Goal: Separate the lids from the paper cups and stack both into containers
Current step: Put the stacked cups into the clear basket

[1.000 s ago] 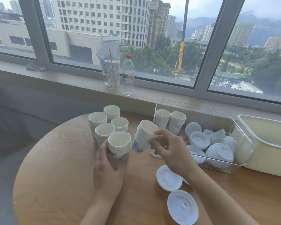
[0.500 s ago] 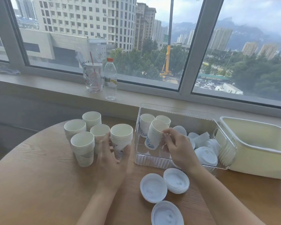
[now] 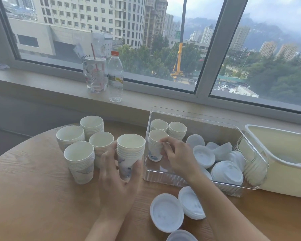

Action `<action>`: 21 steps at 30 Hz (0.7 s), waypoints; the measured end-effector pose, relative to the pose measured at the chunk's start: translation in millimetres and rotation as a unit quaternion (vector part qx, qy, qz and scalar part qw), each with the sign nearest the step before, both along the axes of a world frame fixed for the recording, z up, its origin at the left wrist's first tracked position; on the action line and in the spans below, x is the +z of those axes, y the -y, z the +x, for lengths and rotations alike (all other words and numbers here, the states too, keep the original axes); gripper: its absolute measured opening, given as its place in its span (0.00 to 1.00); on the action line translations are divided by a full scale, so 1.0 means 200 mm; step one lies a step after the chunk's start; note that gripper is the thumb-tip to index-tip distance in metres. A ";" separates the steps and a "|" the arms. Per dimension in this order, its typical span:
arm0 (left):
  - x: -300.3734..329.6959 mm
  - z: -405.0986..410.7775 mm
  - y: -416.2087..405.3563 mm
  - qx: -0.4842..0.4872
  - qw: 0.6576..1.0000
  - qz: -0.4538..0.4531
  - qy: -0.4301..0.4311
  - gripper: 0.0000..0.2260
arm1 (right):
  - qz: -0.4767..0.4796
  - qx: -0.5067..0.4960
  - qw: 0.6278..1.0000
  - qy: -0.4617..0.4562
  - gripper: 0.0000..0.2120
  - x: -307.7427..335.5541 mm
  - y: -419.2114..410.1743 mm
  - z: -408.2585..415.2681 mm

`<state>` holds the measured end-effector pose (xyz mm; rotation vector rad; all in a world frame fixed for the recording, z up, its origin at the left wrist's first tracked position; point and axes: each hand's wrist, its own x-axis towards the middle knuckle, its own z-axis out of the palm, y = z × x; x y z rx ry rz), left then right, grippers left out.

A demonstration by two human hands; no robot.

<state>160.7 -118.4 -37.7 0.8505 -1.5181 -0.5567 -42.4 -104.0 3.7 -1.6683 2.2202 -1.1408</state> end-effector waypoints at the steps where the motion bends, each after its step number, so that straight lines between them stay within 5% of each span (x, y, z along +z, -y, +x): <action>1: 0.00 0.00 0.00 -0.001 1.000 -0.004 -0.001 0.32 | -0.006 0.002 1.000 0.012 0.10 -0.01 0.00 0.00; 9: 0.02 -0.02 -0.03 -0.015 0.999 -0.046 0.008 0.29 | -0.046 -0.001 0.999 0.022 0.13 0.03 -0.05 0.00; 13: 0.01 -0.02 -0.04 -0.014 0.998 -0.055 0.005 0.28 | -0.086 0.104 0.982 0.134 0.13 0.15 -0.13 0.03; 17: 0.03 -0.03 -0.08 -0.021 0.998 -0.058 0.014 0.25 | -0.034 0.267 0.947 0.177 0.28 0.20 -0.19 0.05; 21: 0.03 -0.04 -0.09 -0.029 0.994 -0.084 0.061 0.25 | -0.012 0.281 0.938 0.202 0.37 0.21 -0.19 0.06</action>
